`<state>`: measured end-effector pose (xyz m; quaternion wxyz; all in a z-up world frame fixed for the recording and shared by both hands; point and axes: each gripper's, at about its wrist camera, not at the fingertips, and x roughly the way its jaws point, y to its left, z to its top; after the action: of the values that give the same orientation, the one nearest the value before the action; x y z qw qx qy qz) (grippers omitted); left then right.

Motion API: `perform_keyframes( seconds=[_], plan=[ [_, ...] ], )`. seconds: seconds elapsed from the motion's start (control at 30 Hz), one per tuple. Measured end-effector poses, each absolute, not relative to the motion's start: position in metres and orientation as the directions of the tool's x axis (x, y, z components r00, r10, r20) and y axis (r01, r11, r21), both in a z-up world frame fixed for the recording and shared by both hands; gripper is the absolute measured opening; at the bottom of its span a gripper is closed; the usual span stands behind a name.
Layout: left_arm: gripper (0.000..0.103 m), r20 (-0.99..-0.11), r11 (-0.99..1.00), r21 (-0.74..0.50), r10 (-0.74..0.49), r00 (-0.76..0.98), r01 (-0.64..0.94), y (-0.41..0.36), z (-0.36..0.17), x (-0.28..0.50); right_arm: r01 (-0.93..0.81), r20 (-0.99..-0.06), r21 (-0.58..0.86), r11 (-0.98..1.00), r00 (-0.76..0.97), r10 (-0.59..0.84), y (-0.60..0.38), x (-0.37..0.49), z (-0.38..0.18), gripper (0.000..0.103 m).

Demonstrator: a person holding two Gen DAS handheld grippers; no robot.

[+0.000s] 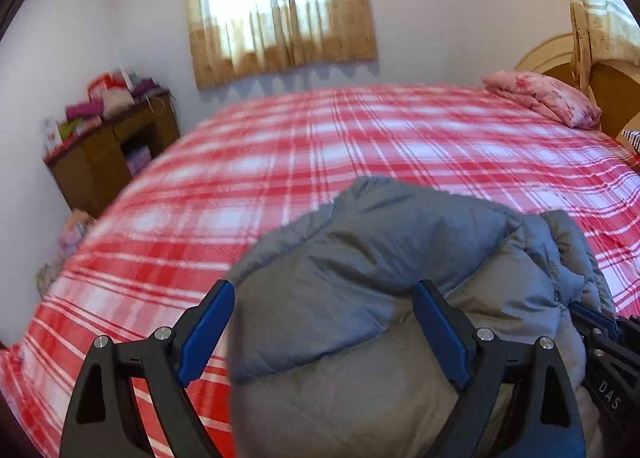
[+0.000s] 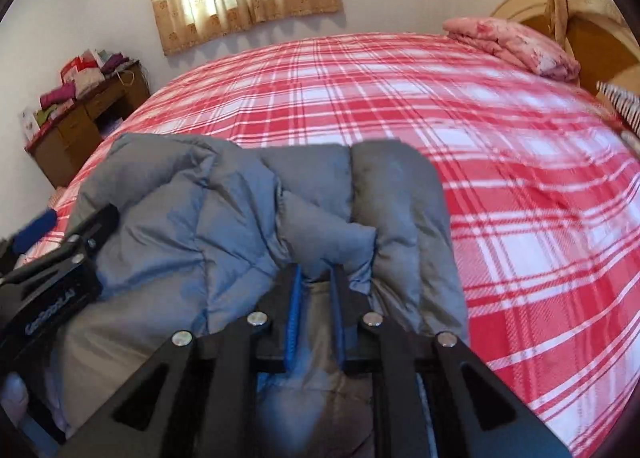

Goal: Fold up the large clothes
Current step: 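Grasp the jacket fold with the right gripper while the left gripper presses the jacket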

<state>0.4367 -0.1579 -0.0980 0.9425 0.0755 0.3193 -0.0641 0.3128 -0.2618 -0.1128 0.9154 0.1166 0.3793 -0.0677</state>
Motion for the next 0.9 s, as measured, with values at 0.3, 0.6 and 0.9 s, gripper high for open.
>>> perform_keyframes(
  seconds=[0.3, 0.6, 0.9],
  plan=[
    [0.098, -0.626, 0.98, 0.133, -0.032, 0.779, 0.147, -0.171, -0.124, 0.442, 0.217, -0.694, 0.144, 0.966, 0.717, -0.058, -0.256, 0.309, -0.123, 0.016],
    [0.102, -0.665, 0.983, 0.108, -0.041, 0.745, 0.151, -0.168, -0.135, 0.451, 0.223, -0.699, 0.146, 0.964, 0.713, -0.059, -0.254, 0.311, -0.128, 0.015],
    [0.102, -0.697, 0.981, 0.104, -0.045, 0.716, 0.163, -0.169, -0.142, 0.457, 0.229, -0.707, 0.134, 0.964, 0.704, -0.069, -0.252, 0.314, -0.131, 0.015]
  ],
)
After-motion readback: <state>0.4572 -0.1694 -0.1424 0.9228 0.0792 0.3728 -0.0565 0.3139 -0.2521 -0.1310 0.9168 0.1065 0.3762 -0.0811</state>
